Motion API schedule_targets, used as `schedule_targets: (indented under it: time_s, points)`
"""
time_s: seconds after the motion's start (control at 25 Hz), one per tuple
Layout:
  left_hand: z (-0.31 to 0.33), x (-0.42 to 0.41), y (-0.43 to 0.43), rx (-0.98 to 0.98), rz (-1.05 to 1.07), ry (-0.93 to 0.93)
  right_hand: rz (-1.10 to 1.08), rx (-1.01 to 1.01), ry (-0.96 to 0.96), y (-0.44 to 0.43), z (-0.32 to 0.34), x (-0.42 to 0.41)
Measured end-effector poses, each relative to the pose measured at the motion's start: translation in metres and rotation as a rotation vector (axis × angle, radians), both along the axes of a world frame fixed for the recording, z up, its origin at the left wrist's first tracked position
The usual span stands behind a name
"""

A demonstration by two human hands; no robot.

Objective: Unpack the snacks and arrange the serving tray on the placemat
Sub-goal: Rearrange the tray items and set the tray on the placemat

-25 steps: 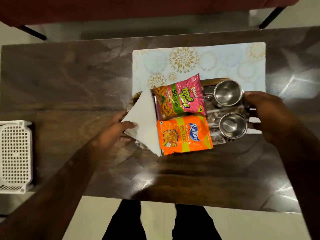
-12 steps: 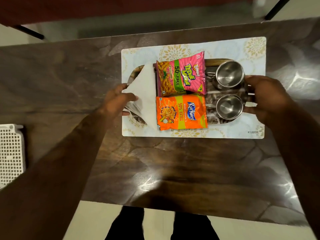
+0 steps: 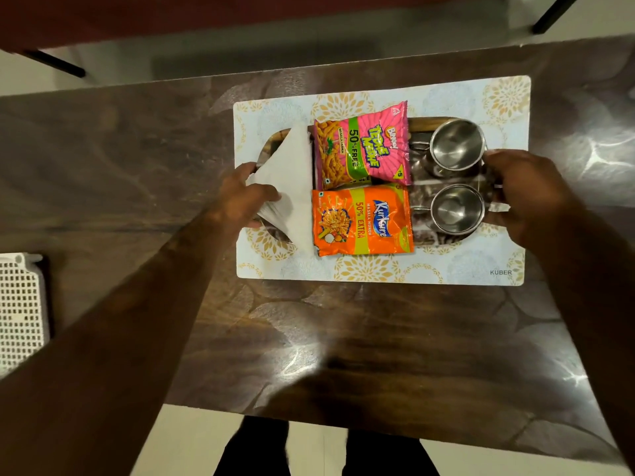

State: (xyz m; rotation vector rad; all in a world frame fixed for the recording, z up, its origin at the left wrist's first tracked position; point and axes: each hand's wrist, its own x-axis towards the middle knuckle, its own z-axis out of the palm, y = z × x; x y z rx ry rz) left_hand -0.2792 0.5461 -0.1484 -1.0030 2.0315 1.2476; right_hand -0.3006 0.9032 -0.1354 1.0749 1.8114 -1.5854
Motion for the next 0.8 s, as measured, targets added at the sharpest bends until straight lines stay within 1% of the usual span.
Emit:
schedule_targets:
  time_s: [0.28,0.48,0.56,0.8]
  points:
    - [-0.001,0.000,0.002,-0.048,-0.038,0.042,-0.001,0.025,0.027,0.001,-0.010,0.003]
    - [0.000,-0.001,-0.001,-0.020,-0.062,0.019,0.021,0.065,0.038,0.002,-0.011,0.006]
    - [0.003,0.001,-0.001,-0.001,-0.097,0.018,0.066,0.078,0.030,0.001,-0.006,0.006]
    - [0.009,0.003,-0.004,-0.038,-0.184,0.048,0.166,0.241,0.025,-0.008,0.003,0.014]
